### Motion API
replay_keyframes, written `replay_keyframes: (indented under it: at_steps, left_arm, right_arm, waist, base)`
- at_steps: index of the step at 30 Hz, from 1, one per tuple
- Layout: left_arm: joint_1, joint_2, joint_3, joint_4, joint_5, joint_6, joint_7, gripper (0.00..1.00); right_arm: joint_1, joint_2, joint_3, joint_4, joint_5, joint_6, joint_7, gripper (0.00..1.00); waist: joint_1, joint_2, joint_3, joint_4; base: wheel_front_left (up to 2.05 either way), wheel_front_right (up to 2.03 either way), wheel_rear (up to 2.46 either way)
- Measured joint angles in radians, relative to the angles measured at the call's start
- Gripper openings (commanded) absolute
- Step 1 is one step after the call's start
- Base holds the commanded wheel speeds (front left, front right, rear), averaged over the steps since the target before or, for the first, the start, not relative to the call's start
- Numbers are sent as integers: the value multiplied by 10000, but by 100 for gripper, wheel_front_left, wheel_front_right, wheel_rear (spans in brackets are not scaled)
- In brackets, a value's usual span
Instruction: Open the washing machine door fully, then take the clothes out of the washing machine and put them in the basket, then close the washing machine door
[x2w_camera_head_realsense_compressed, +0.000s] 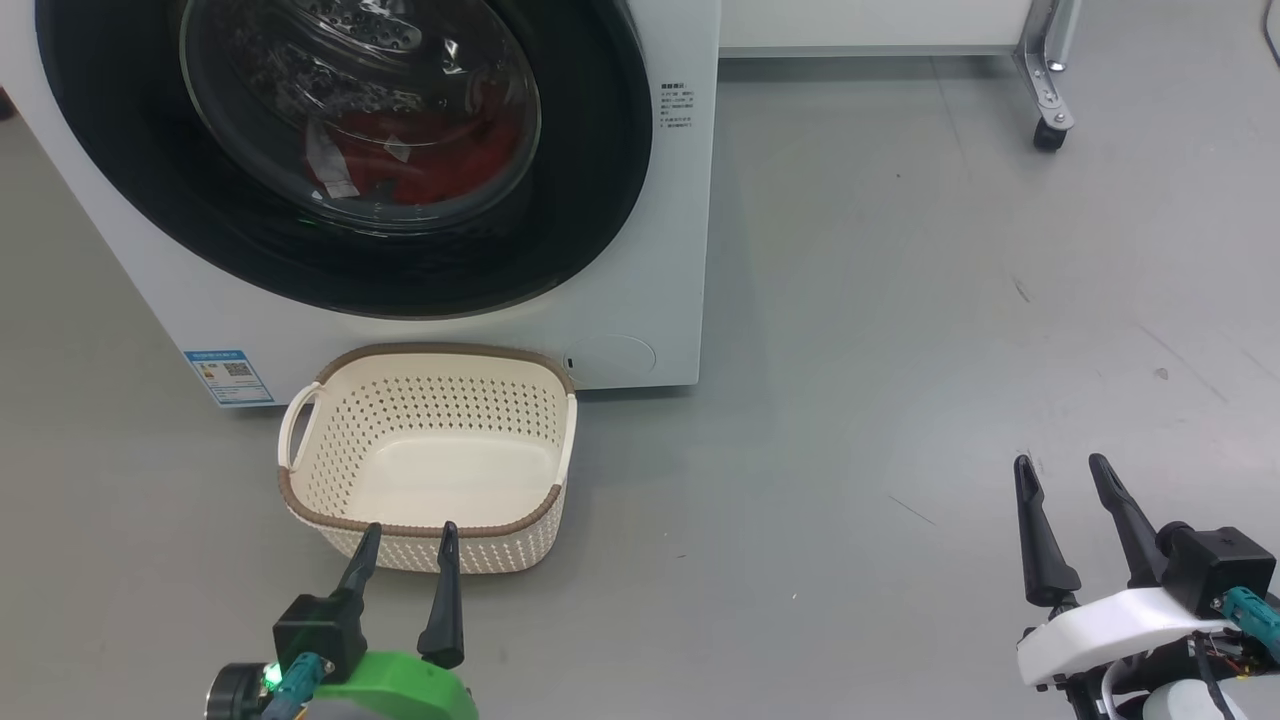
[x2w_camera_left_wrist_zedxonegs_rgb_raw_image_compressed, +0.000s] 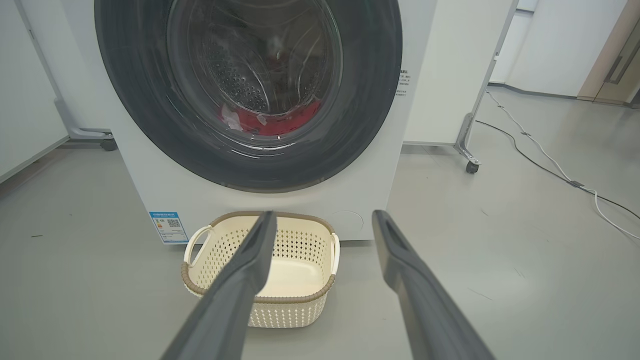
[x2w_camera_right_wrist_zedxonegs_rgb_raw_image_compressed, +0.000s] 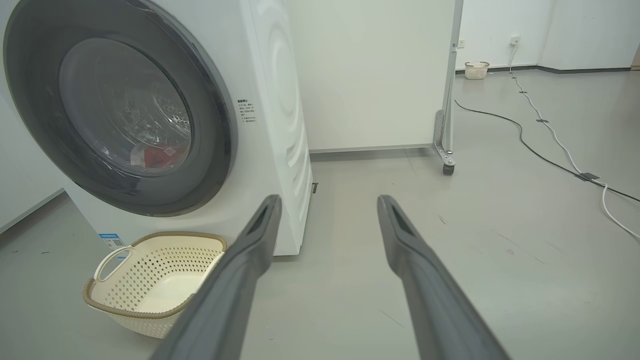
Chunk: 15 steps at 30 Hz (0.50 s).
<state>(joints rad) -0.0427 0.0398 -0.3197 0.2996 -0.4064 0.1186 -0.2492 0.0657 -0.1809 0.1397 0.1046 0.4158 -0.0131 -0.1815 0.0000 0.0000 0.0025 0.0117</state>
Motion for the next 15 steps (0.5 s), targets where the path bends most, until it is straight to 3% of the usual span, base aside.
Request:
replay_keyframes:
  at_steps: [15]
  left_arm:
    - [-211, 0, 173, 265, -13, 2, 0, 100]
  right_arm:
    - [-12, 0, 0, 157, 0, 0, 0, 100]
  waist:
    - [0, 0, -55, -14]
  base:
    - [0, 0, 0]
